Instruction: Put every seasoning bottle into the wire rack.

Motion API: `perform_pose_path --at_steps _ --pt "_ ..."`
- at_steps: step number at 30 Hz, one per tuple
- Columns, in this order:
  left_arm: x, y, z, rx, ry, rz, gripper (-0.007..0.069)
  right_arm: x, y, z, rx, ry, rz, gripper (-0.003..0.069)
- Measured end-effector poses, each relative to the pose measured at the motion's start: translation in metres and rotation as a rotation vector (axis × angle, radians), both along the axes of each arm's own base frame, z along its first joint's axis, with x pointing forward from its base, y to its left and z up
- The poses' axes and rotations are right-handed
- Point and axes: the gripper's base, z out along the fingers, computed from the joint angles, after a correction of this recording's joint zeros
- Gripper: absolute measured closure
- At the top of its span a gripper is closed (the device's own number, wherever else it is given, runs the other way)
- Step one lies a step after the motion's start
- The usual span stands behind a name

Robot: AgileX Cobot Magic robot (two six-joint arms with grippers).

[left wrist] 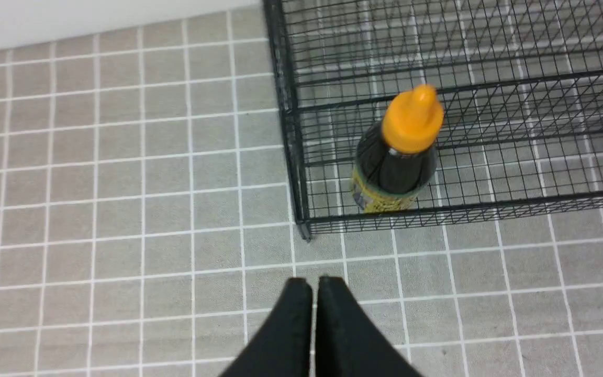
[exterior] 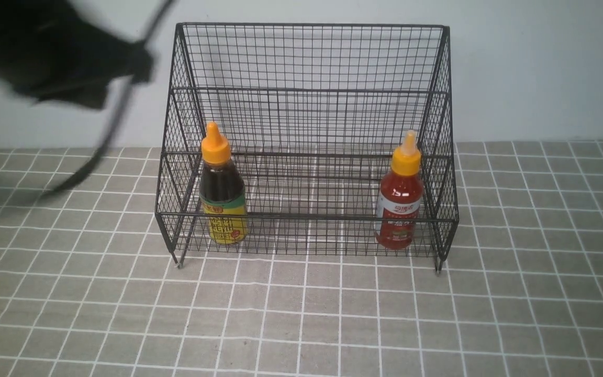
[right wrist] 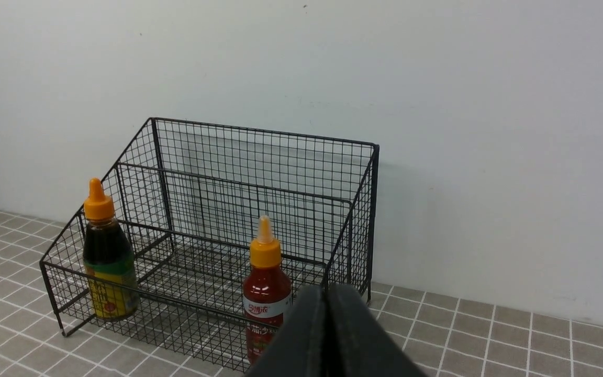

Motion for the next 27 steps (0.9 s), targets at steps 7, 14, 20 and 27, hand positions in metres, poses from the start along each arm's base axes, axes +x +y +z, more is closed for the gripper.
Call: perform_pose_path --at_steps 7,14,20,27 --pt "-0.089 0.035 -0.029 -0.120 -0.279 -0.035 0.0631 0.000 0.000 0.000 0.000 0.000 0.000 0.0673" --pt "-0.184 0.073 -0.067 -0.242 -0.609 -0.069 0.0631 0.000 0.000 0.000 0.000 0.001 0.000 0.0673" --pt "-0.235 0.098 -0.078 -0.220 -0.952 -0.080 0.0631 0.001 0.001 0.000 0.003 0.000 0.002 0.0673" --pt "-0.216 0.091 -0.082 -0.175 -0.856 -0.084 0.0631 0.001 0.001 -0.001 0.004 0.019 0.006 0.0673"
